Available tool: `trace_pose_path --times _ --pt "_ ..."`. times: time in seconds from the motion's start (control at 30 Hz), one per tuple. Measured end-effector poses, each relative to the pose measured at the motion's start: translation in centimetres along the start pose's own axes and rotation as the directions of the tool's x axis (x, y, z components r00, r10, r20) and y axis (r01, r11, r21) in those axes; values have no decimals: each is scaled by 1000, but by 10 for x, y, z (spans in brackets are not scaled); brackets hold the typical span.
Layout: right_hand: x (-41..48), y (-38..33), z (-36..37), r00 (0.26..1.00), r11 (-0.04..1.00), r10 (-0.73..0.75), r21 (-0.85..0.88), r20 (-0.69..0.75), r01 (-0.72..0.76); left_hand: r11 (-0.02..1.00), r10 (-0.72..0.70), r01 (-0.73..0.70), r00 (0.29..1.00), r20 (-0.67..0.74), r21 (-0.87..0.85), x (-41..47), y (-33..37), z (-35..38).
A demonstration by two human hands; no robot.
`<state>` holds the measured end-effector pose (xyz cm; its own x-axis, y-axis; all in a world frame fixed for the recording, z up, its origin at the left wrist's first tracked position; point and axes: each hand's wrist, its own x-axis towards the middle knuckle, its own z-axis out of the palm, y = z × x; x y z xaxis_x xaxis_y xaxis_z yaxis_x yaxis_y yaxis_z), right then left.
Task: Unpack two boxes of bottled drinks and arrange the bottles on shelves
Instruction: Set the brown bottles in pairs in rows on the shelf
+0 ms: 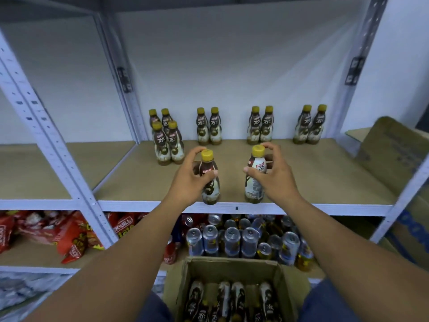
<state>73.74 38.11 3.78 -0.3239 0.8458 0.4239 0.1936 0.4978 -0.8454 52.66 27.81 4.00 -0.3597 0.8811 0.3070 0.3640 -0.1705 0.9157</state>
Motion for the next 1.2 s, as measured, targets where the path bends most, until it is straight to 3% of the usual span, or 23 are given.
trace_pose_path --times 0.6,0.93,1.07,1.2 --pt "42 50 41 995 994 -55 85 -79 62 998 65 -65 994 -85 -3 58 -48 25" --pt "44 59 49 992 985 19 173 -126 3 995 70 -81 979 -191 -50 58 -61 40" --pt "37 71 49 993 994 76 90 -89 -68 996 37 -54 976 -217 -72 54 -68 42" --pt "33 80 50 987 995 47 -78 -151 -59 999 36 -39 973 -228 -8 49 -74 41"
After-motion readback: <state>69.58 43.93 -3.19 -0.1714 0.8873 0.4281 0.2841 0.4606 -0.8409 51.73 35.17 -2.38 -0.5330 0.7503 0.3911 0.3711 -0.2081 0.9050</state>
